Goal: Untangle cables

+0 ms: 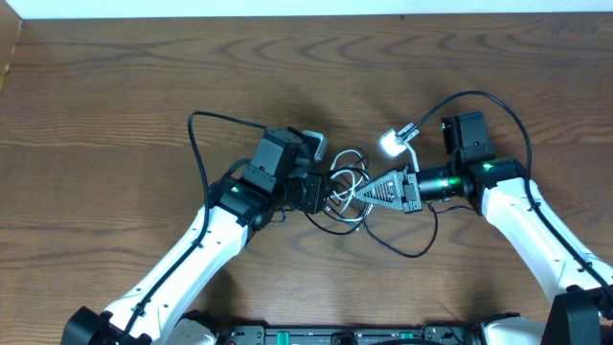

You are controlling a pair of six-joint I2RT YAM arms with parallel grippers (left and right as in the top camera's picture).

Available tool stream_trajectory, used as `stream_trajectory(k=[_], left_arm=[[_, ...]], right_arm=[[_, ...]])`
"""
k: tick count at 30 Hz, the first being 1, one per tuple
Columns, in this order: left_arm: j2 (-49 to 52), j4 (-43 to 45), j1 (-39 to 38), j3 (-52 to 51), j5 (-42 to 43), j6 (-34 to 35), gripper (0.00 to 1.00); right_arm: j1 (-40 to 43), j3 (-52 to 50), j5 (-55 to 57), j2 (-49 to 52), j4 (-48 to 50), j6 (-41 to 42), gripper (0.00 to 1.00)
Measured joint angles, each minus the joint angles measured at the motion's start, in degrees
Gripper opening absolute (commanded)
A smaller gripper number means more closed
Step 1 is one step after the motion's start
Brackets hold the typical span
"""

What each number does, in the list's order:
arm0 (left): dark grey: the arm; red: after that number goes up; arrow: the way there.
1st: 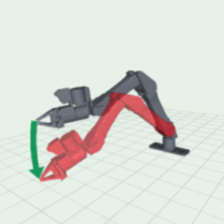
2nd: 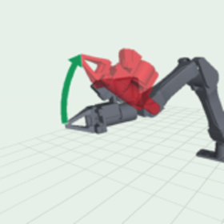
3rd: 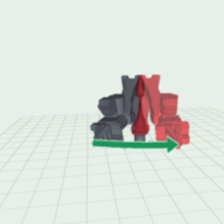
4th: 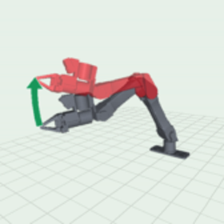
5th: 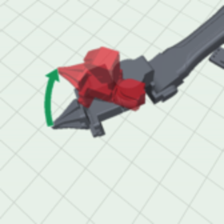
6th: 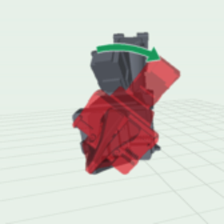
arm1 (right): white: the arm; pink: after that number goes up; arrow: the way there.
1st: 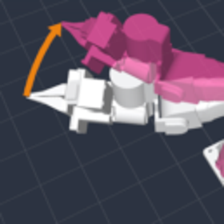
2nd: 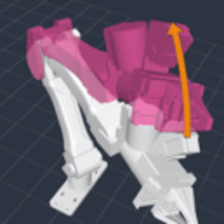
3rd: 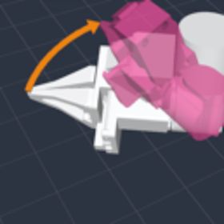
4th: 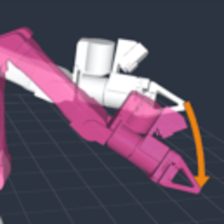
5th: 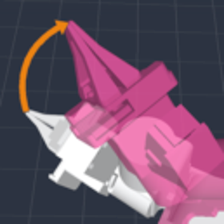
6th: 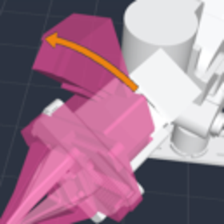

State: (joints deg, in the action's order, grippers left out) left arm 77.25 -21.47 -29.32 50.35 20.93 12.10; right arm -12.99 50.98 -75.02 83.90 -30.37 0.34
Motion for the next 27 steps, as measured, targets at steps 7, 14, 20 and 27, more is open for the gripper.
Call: stream_trajectory(k=[7,14,20,27], left_arm=[[0.0,-3.4,-0.2,0.0,-12.6,0.2,0.35],[0.0,-8.9,1.8,0.1,-21.8,2.1,0.19],[-0.1,-9.8,3.9,0.2,-25.2,3.1,0.07],[-4.5,-10.0,4.1,0.2,-26.9,3.1,0.08]], right_arm=[[0.0,0.0,1.4,0.0,-0.3,0.0,0.01],[-0.3,0.0,19.2,0.0,-7.0,2.6,0.01],[-0.3,0.0,45.8,0.0,-14.8,12.7,0.01],[1.3,-0.1,65.9,0.1,-18.7,22.0,0.01]])
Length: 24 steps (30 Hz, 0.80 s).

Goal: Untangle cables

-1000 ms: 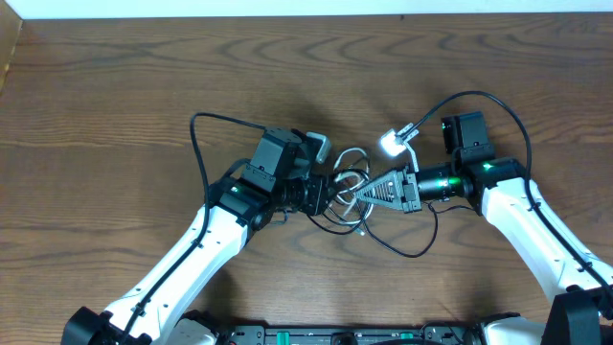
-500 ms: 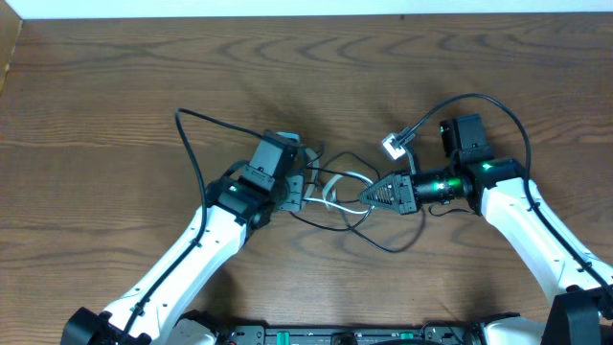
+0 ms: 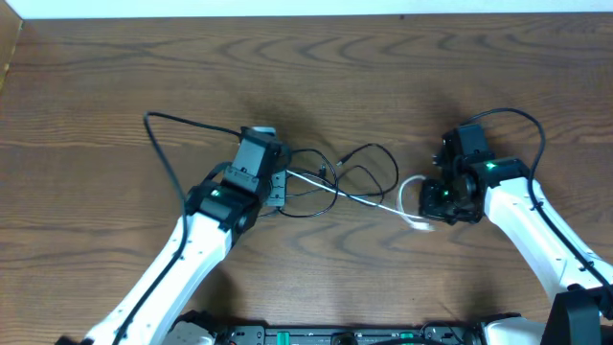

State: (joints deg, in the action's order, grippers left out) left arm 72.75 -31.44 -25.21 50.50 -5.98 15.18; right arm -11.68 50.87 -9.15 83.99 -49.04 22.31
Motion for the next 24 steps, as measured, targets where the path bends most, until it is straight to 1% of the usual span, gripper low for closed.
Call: stream_trajectory(k=[5,10,17,24], left_arm=[[-5.6,0.0,0.0,0.0,-0.2,0.0,0.08],[-11.8,0.5,0.6,0.0,-0.2,0.0,0.08],[-19.5,0.8,6.3,0.0,0.0,0.9,0.08],[-21.2,0.8,11.9,0.0,0.7,1.3,0.09]], right_arm=[[2.2,0.0,6.2,0.0,-0.5,3.8,0.01],[5.1,0.0,8.9,0.0,-1.2,5.8,0.01],[13.3,0.0,12.1,0.0,-2.0,6.8,0.01],[23.1,0.0,13.9,0.0,-2.1,6.8,0.01]])
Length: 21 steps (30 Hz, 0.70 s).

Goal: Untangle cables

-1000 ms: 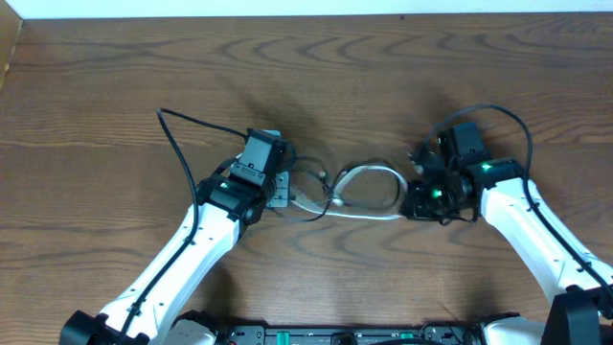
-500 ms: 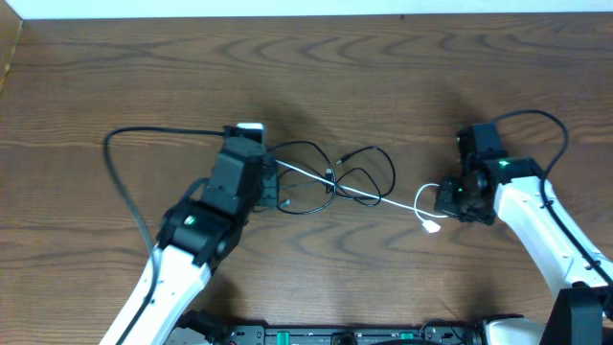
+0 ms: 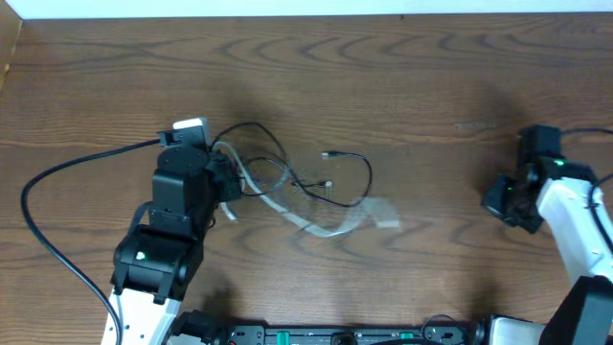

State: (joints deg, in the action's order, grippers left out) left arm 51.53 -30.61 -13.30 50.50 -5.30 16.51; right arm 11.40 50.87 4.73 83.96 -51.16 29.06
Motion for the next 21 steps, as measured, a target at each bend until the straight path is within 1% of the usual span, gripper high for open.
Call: stream_trajectory(k=[3,5,7,9,12,14,15,17,19,21], left_arm=[[0.0,0.2,1.6,0.0,2.7,0.0,0.08],[0.2,1.0,1.9,0.0,6.6,0.0,0.08],[0.8,2.5,1.9,0.0,12.1,0.0,0.08],[2.2,5.3,2.0,0.0,19.7,0.1,0.08],[5.5,10.4,1.7,0.0,31.5,0.2,0.08],[8.2,13.3,0.7,0.0,38.5,0.2,0.08],[9.8,14.6,-0.1,0.0,41.9,0.2,0.08],[12.5,17.1,-1.7,0.0,47.4,0.2,0.08],[15.0,19.6,-3.3,0.0,52.5,0.2,0.08],[16.8,22.0,-4.7,0.0,56.8,0.2,0.08]], right_arm=[[3.8,0.0,0.1,0.0,0.0,-0.5,0.01],[5.8,0.0,-1.4,0.0,0.8,-1.9,0.01],[6.8,0.0,-6.1,0.0,3.0,-5.8,0.01],[6.8,0.0,-12.3,0.0,4.8,-10.1,0.03],[5.8,0.0,-27.6,0.0,6.7,-19.3,0.13],[4.2,0.0,-38.3,0.0,7.5,-25.1,0.29],[3.2,0.0,-42.7,0.0,7.7,-27.4,0.4],[0.8,0.0,-50.4,0.0,7.9,-32.4,0.46],[-2.1,0.0,-55.8,0.0,7.9,-35.7,0.47],[-5.1,0.0,-58.9,0.0,8.0,-38.5,0.49]])
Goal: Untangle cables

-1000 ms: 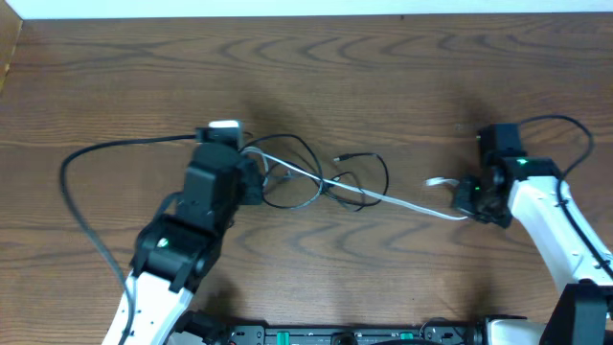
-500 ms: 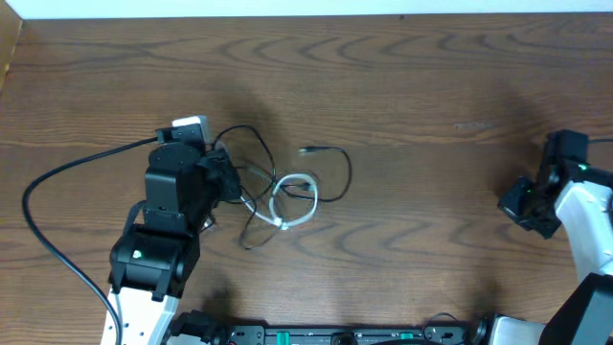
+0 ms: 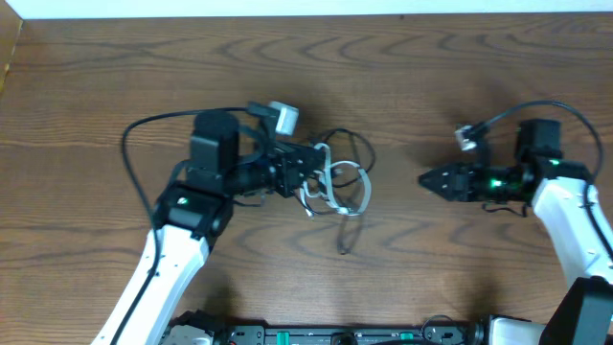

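Note:
In the overhead view a small tangle lies at mid-table: a white flat cable (image 3: 356,192) curled in a loop and a thin black cable (image 3: 356,144) looping over it, with a black tail (image 3: 344,240) running toward the front. My left gripper (image 3: 314,174) points right, its tips in the left side of the tangle and apparently shut on the strands. My right gripper (image 3: 427,178) points left, a little to the right of the tangle. Its jaws are together and hold nothing.
The wooden table (image 3: 402,67) extends all around. The left arm's own black lead (image 3: 129,144) arcs out to the left. The right arm's lead (image 3: 508,113) loops above it, ending in a small white plug (image 3: 466,137). A pale wall edge runs along the back.
My left gripper has moved from the left side to the middle, and the cables now sit bunched at its tip instead of stretched out. My right gripper has turned to point left, nearer the tangle.
Both grippers first met at the tangle in the middle. Then they stood apart with the cables stretched between them, the right one on the white cable. Later the right gripper was empty at far right and the left held the cables at far left. Now both are near the centre.

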You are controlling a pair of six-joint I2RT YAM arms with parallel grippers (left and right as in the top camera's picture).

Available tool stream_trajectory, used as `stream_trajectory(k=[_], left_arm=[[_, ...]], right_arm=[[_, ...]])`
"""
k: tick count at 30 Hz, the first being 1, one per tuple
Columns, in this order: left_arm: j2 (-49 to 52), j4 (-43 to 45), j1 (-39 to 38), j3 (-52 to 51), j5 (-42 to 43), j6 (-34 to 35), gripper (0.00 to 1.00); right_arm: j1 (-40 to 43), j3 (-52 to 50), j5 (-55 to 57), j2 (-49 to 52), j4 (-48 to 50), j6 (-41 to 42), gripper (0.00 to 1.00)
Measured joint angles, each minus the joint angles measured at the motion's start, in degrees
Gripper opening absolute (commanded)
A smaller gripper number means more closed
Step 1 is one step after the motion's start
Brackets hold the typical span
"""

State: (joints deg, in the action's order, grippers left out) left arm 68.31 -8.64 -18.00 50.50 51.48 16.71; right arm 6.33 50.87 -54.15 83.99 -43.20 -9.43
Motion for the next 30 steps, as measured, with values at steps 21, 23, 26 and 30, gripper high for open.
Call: stream_trajectory(k=[21,23,26,30], left_arm=[[1.8,2.7,-5.5,0.0,13.6,-0.3,0.25],[1.7,-0.6,-5.5,0.0,11.1,-0.9,0.26],[1.7,-5.4,-5.5,0.1,4.7,-1.5,0.26],[1.8,-9.5,-5.5,0.1,-3.7,-1.9,0.26]], right_arm=[[-16.6,0.0,25.1,0.0,7.2,11.0,0.01],[-16.5,0.0,34.5,0.0,4.8,16.7,0.01],[-16.5,0.0,40.4,0.0,4.5,20.1,0.01],[-16.5,0.0,38.6,0.0,5.9,19.6,0.01]])
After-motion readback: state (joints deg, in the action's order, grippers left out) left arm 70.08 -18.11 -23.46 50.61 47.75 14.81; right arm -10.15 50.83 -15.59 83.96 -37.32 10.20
